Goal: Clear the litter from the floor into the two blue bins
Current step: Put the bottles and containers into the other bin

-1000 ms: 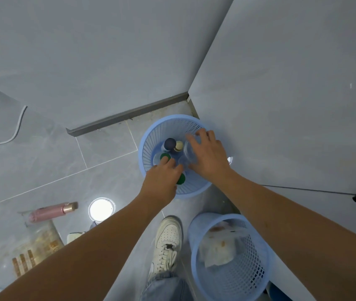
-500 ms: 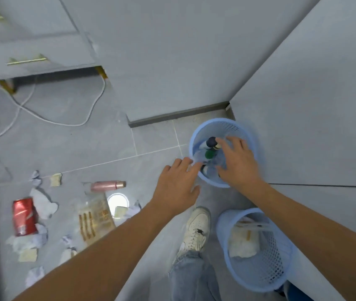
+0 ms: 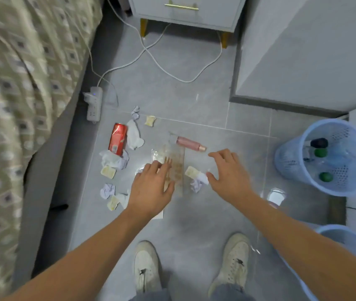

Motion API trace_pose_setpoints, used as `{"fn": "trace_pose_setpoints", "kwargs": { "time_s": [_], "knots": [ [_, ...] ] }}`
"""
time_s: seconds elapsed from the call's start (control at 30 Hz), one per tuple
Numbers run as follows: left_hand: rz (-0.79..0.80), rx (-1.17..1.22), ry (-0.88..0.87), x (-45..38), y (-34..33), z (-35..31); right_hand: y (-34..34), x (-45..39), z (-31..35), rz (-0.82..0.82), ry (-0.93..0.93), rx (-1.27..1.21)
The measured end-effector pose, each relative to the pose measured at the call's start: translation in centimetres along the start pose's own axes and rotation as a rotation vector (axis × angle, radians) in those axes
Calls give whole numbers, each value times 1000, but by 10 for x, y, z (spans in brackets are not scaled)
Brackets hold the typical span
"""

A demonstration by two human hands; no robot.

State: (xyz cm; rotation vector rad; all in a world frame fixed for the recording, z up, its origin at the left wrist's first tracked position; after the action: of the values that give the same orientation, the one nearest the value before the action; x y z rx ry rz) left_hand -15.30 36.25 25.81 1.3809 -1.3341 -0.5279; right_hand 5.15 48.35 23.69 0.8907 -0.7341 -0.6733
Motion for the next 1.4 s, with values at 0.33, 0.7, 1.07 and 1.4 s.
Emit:
{"fn": "trace_pose_setpoints", "kwargs": {
  "time_s": [0.33, 0.7, 1.07, 1.4],
  "knots": [
    [-79, 191, 402, 35, -88, 144, -121, -35, 11, 81, 64, 71],
    [-293, 171, 454, -158, -82, 256, -184, -160, -35, 79, 18, 165],
    [-169, 118, 469, -229, -126, 271, -206, -191, -77, 117, 132, 135],
    [-224, 152, 274, -186, -43, 141, -115, -115, -66, 28, -2, -37]
  ]
}}
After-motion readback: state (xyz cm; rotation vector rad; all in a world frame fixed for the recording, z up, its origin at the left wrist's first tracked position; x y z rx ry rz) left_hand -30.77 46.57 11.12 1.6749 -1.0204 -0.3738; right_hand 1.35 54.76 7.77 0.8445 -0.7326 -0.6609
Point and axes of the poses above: each hand's wrist, its own x-axis away from the middle knuckle, its own y-axis out of the back of the hand, z = x × y, the point moved 2 cm from there along -x, towards the middle knuckle, and after that the axes turned 3 degrees about y, right-handed, at the moved point
